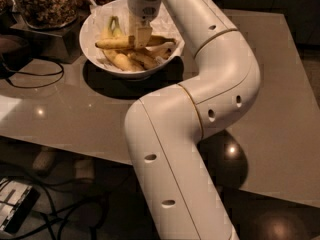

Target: Pick banana from white bowl

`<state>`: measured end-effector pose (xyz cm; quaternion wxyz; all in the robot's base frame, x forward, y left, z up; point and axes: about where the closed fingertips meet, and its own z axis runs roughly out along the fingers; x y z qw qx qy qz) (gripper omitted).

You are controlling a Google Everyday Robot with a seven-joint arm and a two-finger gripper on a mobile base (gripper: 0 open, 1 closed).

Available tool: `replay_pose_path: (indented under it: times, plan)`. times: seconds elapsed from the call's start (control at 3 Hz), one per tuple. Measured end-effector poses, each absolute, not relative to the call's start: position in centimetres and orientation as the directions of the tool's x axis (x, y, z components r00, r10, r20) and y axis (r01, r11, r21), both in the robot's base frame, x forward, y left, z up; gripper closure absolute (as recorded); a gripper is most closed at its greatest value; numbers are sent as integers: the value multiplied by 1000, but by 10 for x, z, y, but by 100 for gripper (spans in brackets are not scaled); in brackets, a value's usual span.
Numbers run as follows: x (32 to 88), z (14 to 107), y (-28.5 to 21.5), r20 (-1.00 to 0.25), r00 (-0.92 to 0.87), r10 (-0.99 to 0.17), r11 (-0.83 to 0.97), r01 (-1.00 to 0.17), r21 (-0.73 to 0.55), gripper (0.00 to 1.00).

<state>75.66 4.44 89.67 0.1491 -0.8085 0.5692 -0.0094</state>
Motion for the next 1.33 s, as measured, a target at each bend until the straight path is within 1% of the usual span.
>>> replay_pose_path:
  times: [0.33, 0.67, 1.0, 1.33]
  plan:
    - [754, 899, 47, -155, 368, -917, -324, -912, -253, 90]
    - [752, 904, 43, -162, 360, -919, -314, -915, -253, 100]
    - [752, 904, 43, -162, 360, -919, -314, -915, -253, 100]
    - [757, 924, 42, -162, 345, -925, -284, -907, -312, 100]
